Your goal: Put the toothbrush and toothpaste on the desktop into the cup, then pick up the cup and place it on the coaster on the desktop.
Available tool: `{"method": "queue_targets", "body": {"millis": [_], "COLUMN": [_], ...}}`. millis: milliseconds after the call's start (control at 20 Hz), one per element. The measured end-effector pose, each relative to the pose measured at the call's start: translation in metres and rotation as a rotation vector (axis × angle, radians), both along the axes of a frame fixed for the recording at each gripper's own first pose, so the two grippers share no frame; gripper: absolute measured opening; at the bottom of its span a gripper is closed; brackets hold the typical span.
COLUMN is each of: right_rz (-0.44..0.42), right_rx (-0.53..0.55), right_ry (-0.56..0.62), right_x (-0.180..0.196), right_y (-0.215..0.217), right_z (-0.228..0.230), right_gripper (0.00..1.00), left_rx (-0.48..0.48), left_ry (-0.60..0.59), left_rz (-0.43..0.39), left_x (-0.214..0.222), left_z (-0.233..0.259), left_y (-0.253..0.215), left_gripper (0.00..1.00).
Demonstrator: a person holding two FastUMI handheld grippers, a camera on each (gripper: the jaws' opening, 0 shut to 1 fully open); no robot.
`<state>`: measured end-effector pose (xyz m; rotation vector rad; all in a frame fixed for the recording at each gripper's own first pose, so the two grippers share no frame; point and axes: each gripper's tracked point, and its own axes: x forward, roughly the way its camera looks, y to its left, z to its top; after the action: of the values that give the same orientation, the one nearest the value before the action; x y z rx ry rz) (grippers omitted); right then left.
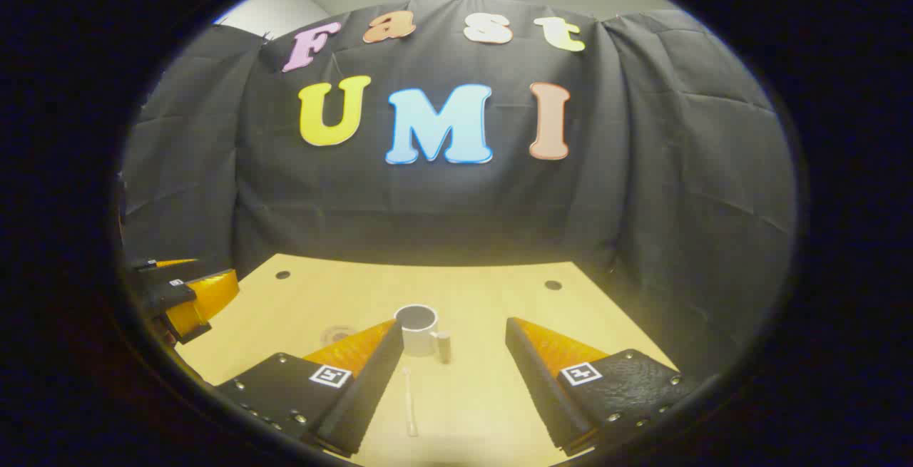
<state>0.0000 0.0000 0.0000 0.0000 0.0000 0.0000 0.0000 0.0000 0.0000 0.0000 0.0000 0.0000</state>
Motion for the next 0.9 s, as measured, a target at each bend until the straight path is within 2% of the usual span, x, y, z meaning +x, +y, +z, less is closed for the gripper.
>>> {"method": "queue_targets", "body": {"millis": [50,150,200,550,900], "right_rz": [0.009,0.024,0.033,0.065,0.080], "right_rx": [-0.005,-0.019,-0.023,-0.025,-0.047], "right_ry": [0.015,0.025,0.033,0.052,0.097], "right_x": [0.003,0.004,0.005,0.008,0.013], "right_y": [0.003,0.004,0.005,0.007,0.009], "right_z": [-0.002,-0.002,-0.003,-0.001,-0.004], "right_gripper": [0.91,0.91,0.91,0.91,0.91], "left_rx": [0.007,0.001,-0.008,0.021,0.005], "left_ry": [0.001,-0.002,0.003,-0.036,0.003], "left_rz": [0.005,0.001,-0.018,-0.043,-0.047], "left_x": [0.001,0.005,0.007,0.014,0.027], "left_z": [0.000,0.002,0.002,0.016,0.005], "left_y": [0.003,0.006,0.003,-0.011,-0.013], "left_gripper": [0.95,0.99,0.95,0.95,0.95]}}
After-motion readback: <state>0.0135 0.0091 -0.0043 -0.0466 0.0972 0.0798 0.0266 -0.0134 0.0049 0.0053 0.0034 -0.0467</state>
